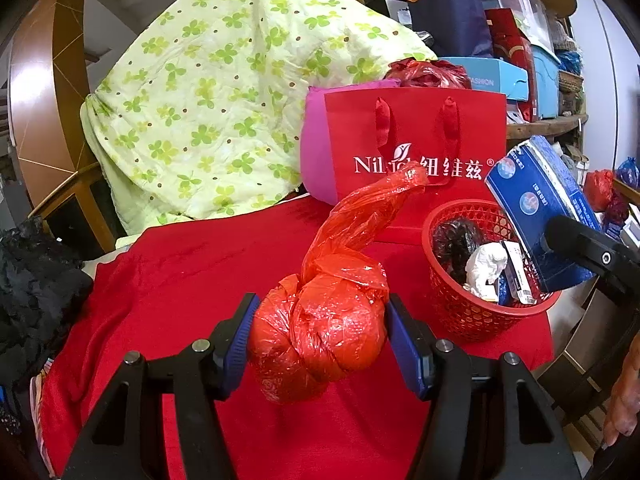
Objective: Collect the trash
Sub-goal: 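Carry the red bag and blue box over the red mesh basket with both tools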
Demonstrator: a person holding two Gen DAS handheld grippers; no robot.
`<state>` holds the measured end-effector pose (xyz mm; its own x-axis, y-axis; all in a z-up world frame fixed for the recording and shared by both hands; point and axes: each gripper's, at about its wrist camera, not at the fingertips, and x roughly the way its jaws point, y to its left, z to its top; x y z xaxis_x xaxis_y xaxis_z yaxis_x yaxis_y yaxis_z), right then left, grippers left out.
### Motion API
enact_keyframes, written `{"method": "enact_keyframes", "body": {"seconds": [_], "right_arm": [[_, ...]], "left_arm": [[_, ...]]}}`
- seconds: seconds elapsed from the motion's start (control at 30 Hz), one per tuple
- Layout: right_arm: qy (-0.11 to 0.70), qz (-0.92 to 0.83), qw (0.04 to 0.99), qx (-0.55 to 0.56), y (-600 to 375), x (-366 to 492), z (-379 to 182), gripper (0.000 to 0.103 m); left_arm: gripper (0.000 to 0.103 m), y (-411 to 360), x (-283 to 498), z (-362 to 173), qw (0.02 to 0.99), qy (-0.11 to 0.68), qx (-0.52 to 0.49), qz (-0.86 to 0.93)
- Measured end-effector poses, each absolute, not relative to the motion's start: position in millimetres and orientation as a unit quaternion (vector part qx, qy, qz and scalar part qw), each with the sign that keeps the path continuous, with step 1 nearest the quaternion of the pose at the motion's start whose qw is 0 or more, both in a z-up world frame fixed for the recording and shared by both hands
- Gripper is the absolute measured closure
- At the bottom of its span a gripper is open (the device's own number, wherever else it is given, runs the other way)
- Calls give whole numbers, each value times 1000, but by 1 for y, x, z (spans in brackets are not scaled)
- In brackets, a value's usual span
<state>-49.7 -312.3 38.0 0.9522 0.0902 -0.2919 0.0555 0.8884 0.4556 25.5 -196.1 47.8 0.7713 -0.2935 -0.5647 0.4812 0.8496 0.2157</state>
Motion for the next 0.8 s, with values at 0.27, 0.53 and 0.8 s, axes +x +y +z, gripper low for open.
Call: {"method": "enact_keyframes", "body": {"seconds": [0.27,0.53,0.8], "right_arm": [[153,3,957,245,-317,-55,35,46],[152,-4,955,254,-323,-59,33,46],[153,-11,953,263,-329,-63,29,46]], "left_arm": [[39,-203,25,43,921,270,183,-214],[39,-210,23,39,917,275,189,-220],[39,-215,25,36,914,280,192,-223]]}}
